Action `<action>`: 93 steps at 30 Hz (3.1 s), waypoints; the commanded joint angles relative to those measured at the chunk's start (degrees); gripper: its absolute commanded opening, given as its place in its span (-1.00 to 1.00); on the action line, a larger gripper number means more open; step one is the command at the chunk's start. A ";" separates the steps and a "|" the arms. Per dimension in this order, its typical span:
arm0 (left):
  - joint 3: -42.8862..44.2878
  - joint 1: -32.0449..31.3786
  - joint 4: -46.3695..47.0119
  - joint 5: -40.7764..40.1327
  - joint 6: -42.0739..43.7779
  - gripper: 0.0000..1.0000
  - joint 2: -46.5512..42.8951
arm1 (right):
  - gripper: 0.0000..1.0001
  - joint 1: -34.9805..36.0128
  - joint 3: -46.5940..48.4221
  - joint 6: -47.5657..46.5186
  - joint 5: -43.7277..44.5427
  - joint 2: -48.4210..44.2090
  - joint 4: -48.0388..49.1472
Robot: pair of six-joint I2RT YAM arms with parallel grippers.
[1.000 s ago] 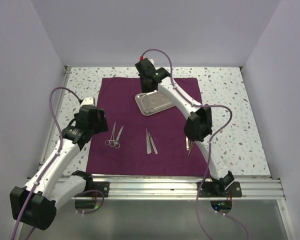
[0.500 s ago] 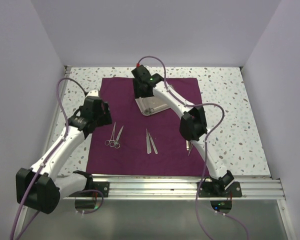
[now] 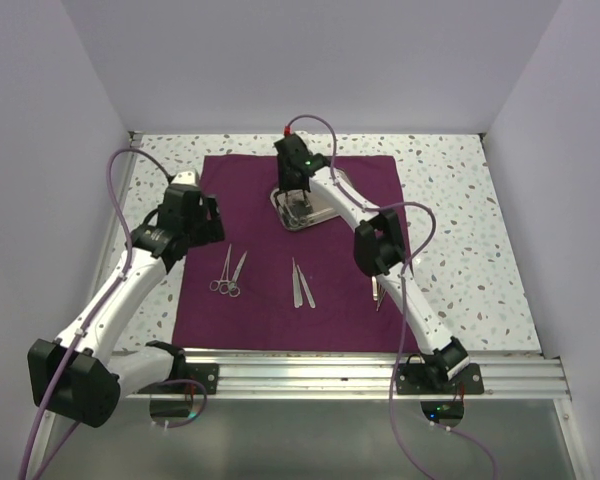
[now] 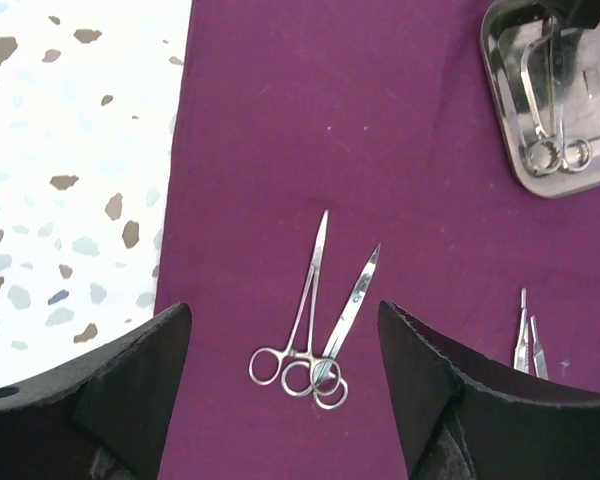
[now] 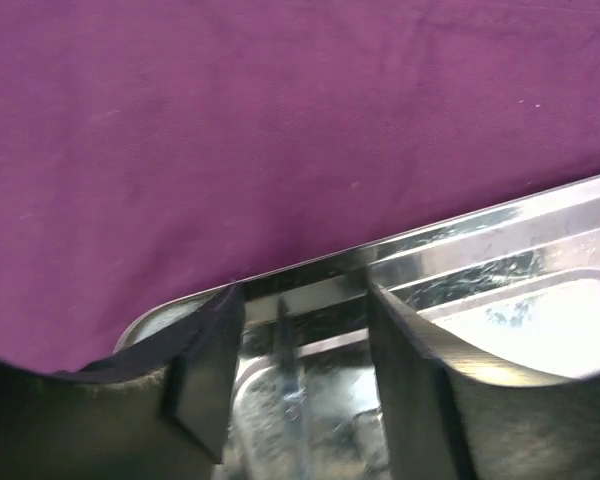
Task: Open and lay out the surgical kit
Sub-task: Pick up the medical item from the container, then place the medical item in the surgical kit.
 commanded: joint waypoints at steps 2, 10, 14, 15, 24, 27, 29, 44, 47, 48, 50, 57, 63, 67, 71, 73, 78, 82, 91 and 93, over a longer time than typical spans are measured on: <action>-1.12 0.45 -3.22 -1.03 -1.42 0.58 -3.15 | 0.04 -0.50 3.84 -1.82 2.44 2.00 3.44; -0.33 0.45 -3.84 -2.96 -2.03 0.59 -2.89 | -0.14 -0.68 0.60 -1.82 0.42 1.31 -1.03; -1.03 0.45 -3.31 -3.05 -3.09 0.59 -2.98 | -0.14 0.28 -1.60 -2.09 -0.55 -0.45 -6.48; -1.30 0.36 -3.22 -3.05 -3.44 0.59 -2.98 | -0.14 0.37 -2.91 -1.91 -0.81 -0.72 -7.27; -4.20 0.45 -2.52 -3.58 -2.56 0.59 -4.74 | -0.39 2.13 -5.65 -0.33 -2.84 -0.20 -11.76; -4.11 0.54 -2.70 -4.19 -1.42 0.60 -5.18 | -0.52 3.01 -3.90 -0.33 -3.28 1.39 -12.81; -3.85 0.54 -2.96 -4.63 -0.55 0.61 -5.35 | -0.68 3.10 -2.75 -0.07 -3.63 3.23 -14.13; -5.17 0.54 -1.73 -4.02 0.52 0.61 -6.67 | -1.00 2.57 -4.67 -1.82 -2.49 -8.35 -11.51; -5.60 0.45 -1.11 -3.76 0.43 0.61 -7.11 | -1.00 2.66 -4.51 -1.91 -2.57 -13.63 -10.18; -5.69 0.54 -1.03 -3.75 0.43 0.61 -7.20 | -1.00 2.66 -4.16 -1.91 -2.49 -15.55 -10.09; -6.04 0.54 -0.85 -4.02 0.51 0.61 -7.81 | -1.00 2.57 -3.98 -1.74 -2.57 -17.23 -10.09; -7.89 0.54 -1.03 -4.72 0.95 0.61 -10.27 | -1.00 2.75 -7.84 0.28 -3.10 -24.26 -10.45; -8.15 0.45 -0.85 -5.51 1.30 0.61 -11.77 | -1.00 4.85 -18.55 9.13 -7.92 -30.42 -7.99; -8.77 0.54 -0.41 -6.30 1.48 0.66 -12.12 | -1.00 8.88 -28.57 18.37 -14.68 -33.41 0.43; -10.70 0.54 0.82 -8.06 0.95 0.99 -13.96 | -1.00 11.44 -36.12 28.04 -19.09 -33.33 7.30; -10.88 0.54 0.91 -8.24 0.87 0.99 -14.49 | -1.00 12.58 -36.85 31.22 -19.54 -32.19 8.80; -11.23 0.54 0.82 -9.03 0.60 0.99 -15.46 | -1.00 13.82 -34.57 33.94 -20.07 -28.41 8.54; -11.41 0.54 0.82 -9.38 0.52 0.99 -16.60 | -1.00 14.78 -32.63 34.83 -19.89 -25.16 7.40; -11.58 0.54 1.17 -8.77 0.78 0.99 -16.78 | -1.00 16.89 -31.05 34.21 -24.02 -21.55 5.99; -11.58 0.54 1.17 -8.68 0.78 0.99 -16.78 | -0.70 16.98 -31.40 33.95 -24.37 -22.33 5.64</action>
